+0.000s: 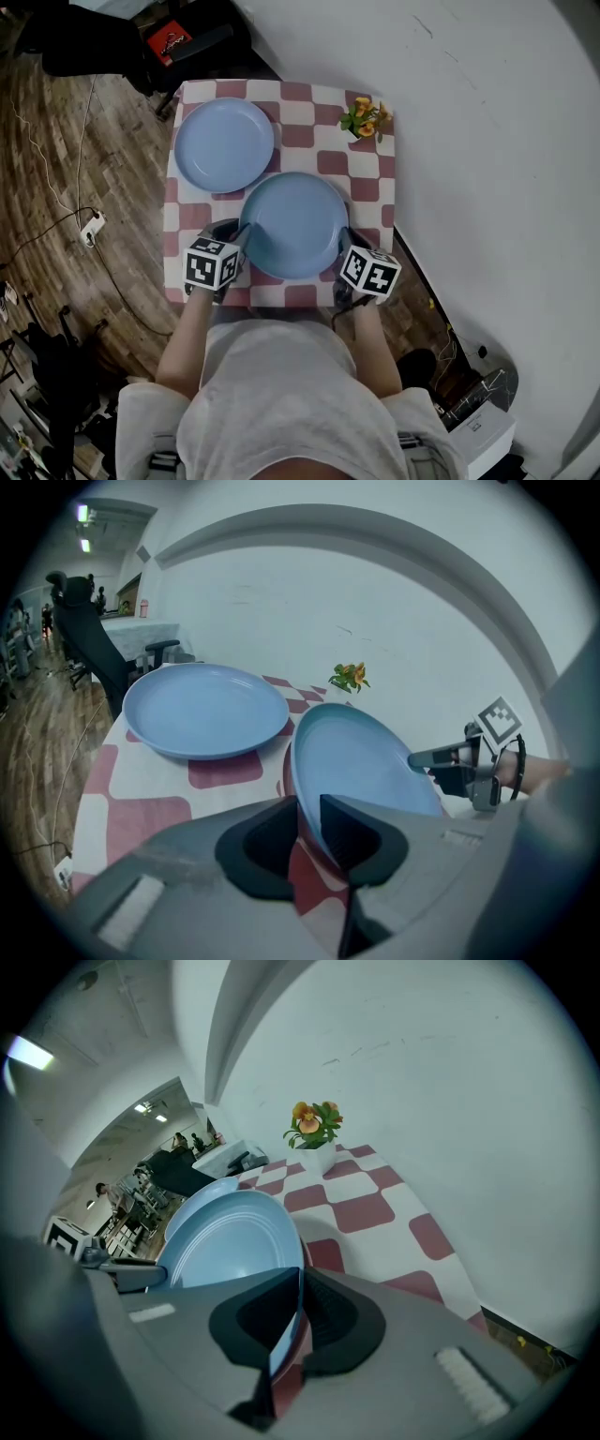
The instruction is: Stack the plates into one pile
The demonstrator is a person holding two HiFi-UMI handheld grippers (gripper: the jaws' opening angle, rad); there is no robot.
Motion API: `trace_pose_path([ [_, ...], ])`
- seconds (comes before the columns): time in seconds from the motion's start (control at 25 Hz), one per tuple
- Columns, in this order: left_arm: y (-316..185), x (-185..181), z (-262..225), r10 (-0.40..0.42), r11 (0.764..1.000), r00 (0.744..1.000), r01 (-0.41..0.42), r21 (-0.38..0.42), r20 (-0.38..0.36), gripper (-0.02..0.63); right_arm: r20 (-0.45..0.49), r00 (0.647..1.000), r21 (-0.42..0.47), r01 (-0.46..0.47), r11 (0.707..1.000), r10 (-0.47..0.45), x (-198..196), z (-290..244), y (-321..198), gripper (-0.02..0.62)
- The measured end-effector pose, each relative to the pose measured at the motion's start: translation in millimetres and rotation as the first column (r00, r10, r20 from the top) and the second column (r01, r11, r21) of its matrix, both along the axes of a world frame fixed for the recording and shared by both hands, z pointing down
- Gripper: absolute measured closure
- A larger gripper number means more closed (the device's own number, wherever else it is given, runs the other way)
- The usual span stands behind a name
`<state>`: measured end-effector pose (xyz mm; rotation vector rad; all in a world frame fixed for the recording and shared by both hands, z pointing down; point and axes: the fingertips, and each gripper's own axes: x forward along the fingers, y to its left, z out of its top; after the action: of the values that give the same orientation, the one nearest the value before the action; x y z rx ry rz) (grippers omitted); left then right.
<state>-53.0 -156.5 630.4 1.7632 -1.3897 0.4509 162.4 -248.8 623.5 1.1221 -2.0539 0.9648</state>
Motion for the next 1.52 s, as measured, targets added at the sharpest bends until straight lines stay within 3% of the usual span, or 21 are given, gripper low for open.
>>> trace_pose_path([
  [0.48, 1.2, -3.4, -0.5, -0.042, 0.999, 0.999, 0.041, 0.020, 0.030, 0.509, -0.019, 1.000, -0.026, 0.018, 1.000, -0.018, 1.9, 11.3, -1.9, 0.576],
  [0.8, -4.0, -16.0, -16.8, -0.096, 0.992, 0.995, 0.093, 0.090, 0.032, 0.503, -0.065, 0.995, 0.005, 0.080, 0.997, -0.080, -1.8, 15.0, -1.0, 0.565],
  [1.0, -8.1, -22.5, -37.9, -0.116, 0.977, 0.993, 0.109, 0.181, 0.027, 0.503, -0.075, 0.991, 0.062, 0.113, 0.992, -0.108, -5.8, 5.5, -4.7, 0.518],
  [1.12, -11.2, -31.1, -57.6, -0.131, 0.959, 0.990, 0.114, 0.258, 0.049, 0.512, -0.047, 0.994, 0.159, 0.108, 0.981, -0.102, -10.9, -17.2, -15.1, 0.527],
  [1.24, -12.5, -43.7, -82.6, -0.164, 0.930, 0.983, 0.127, 0.346, 0.077, 0.571, 0.013, 0.994, 0.266, 0.105, 0.958, -0.112, -22.9, -51.3, -24.1, 0.581],
  [1.52, -6.6, -76.4, -149.5, -0.268, 0.827, 0.958, 0.172, 0.535, 0.106, 0.600, 0.132, 0.976, 0.499, 0.085, 0.862, -0.173, -51.2, -142.1, -37.5, 0.594],
])
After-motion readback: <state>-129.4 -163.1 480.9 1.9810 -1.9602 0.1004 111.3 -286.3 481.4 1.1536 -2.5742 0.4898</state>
